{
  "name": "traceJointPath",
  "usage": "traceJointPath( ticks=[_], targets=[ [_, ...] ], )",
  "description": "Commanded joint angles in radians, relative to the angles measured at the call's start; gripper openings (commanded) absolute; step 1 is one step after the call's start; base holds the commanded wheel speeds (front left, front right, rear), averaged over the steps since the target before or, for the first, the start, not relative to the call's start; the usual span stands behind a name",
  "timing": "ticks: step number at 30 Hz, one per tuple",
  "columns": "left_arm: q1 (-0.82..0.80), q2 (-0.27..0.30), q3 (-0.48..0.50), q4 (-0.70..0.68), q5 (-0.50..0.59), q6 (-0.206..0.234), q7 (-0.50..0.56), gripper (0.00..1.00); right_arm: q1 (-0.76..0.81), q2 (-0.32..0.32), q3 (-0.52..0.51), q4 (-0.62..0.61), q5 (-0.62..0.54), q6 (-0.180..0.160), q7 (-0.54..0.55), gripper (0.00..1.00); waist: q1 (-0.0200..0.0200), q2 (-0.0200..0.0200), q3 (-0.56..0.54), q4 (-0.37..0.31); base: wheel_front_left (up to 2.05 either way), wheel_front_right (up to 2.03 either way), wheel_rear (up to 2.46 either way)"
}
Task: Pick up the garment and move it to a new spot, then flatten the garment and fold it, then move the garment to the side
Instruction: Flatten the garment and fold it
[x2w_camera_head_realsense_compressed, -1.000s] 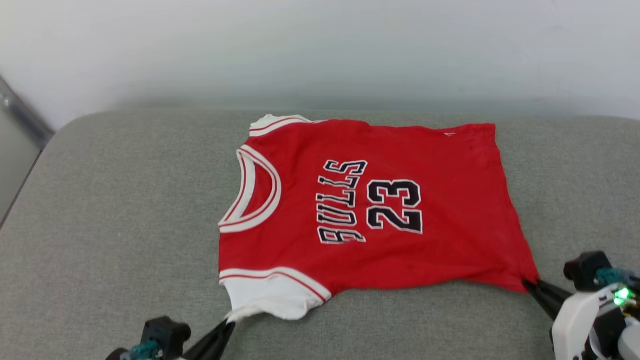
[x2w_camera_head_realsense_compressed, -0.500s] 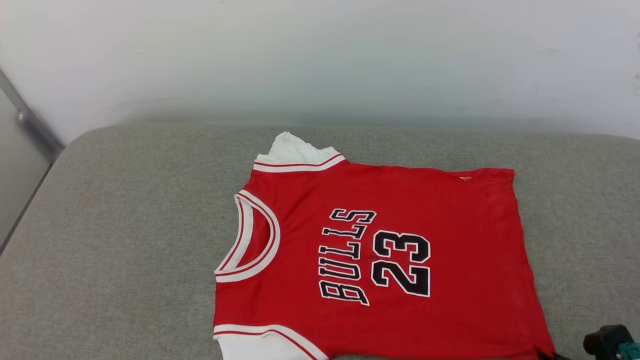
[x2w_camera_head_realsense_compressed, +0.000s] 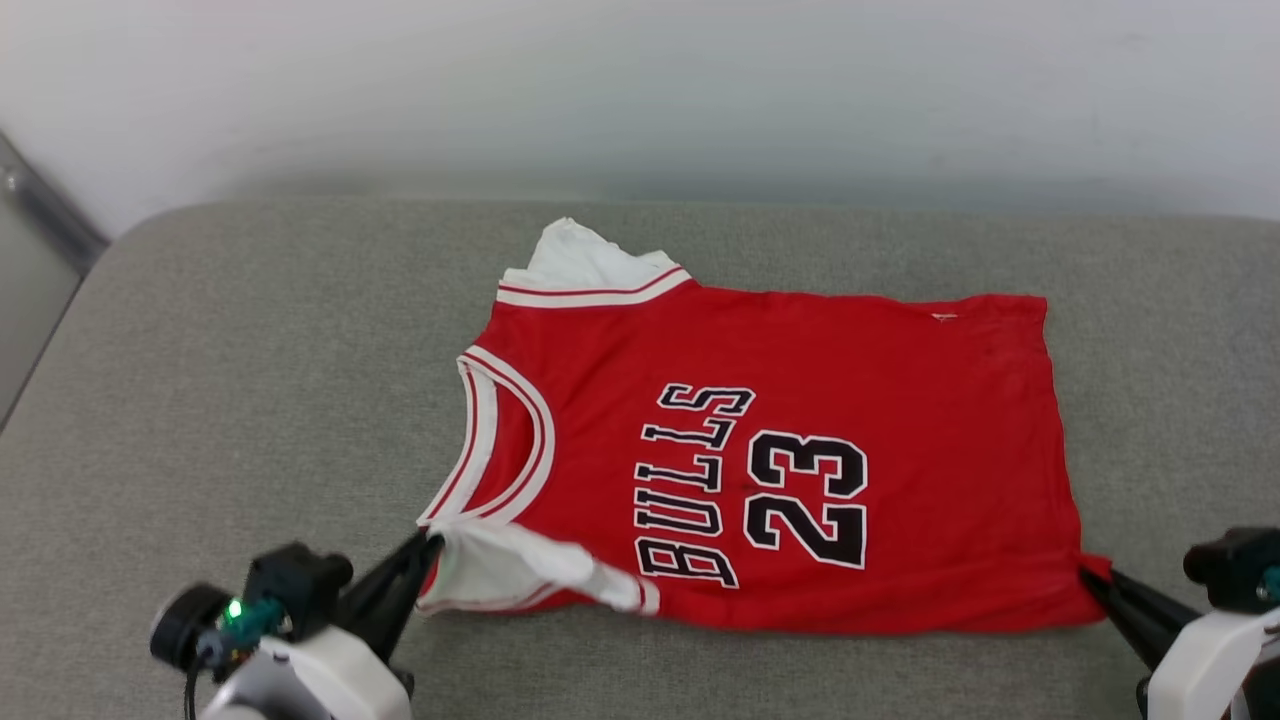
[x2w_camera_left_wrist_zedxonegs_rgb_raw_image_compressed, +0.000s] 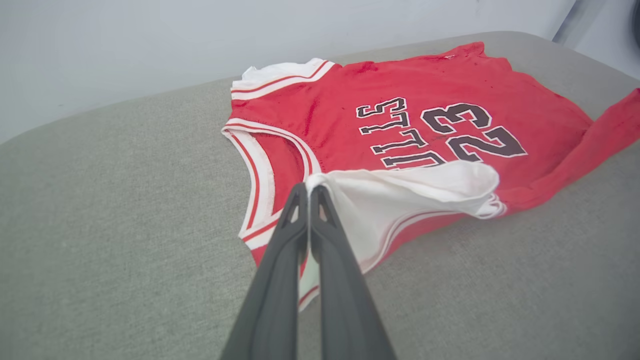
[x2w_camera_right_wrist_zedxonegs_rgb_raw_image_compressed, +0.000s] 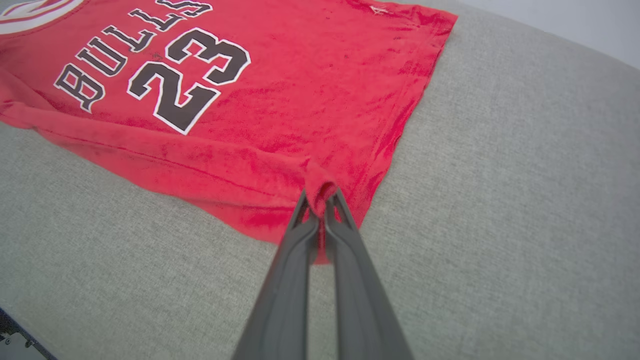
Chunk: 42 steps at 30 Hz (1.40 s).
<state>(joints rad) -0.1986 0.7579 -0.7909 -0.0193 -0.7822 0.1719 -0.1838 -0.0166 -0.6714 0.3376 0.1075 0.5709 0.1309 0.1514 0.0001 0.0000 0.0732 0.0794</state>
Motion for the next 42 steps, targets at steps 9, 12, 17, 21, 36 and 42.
traceJointPath(
  ticks=[9, 12, 17, 21, 36, 42],
  targets=[
    [-0.248, -0.041, 0.03, 0.145, 0.049, -0.089, 0.01, 0.0, -0.121, 0.02, -0.038, -0.031, -0.013, -0.001, 0.058, 0.0, -0.0001, 0.0, 0.125, -0.03, 0.0, 0.0, 0.0],
    [-0.291, -0.056, 0.025, 0.185, 0.06, -0.108, 0.015, 0.0, -0.143, 0.023, -0.036, -0.022, -0.009, 0.0, 0.065, 0.0, -0.0001, 0.0, 0.151, -0.031, 0.0, 0.0, 0.0],
    [-0.385, -0.107, 0.011, 0.303, 0.07, -0.155, 0.014, 0.0, -0.211, 0.036, -0.025, 0.022, -0.008, 0.0, 0.071, 0.0, -0.0001, 0.0, 0.21, -0.036, 0.0, 0.0, 0.0],
    [-0.433, -0.147, -0.005, 0.419, 0.073, -0.198, 0.015, 0.0, -0.266, 0.044, 0.007, 0.066, -0.015, 0.0, 0.076, 0.0, -0.0001, 0.0, 0.246, -0.042, 0.0, 0.0, 0.0],
    [-0.506, -0.246, -0.086, 0.761, 0.065, -0.29, -0.011, 1.0, -0.347, 0.059, 0.081, 0.193, 0.004, -0.001, 0.02, 1.0, -0.0001, 0.0, 0.218, -0.046, 0.0, 0.0, 0.0],
    [-0.569, -0.201, -0.095, 0.747, 0.079, -0.297, -0.017, 1.0, -0.321, 0.052, 0.077, 0.167, -0.006, 0.0, -0.007, 1.0, -0.0001, 0.0, 0.153, -0.027, 0.0, 0.0, 0.0]
  ],
)
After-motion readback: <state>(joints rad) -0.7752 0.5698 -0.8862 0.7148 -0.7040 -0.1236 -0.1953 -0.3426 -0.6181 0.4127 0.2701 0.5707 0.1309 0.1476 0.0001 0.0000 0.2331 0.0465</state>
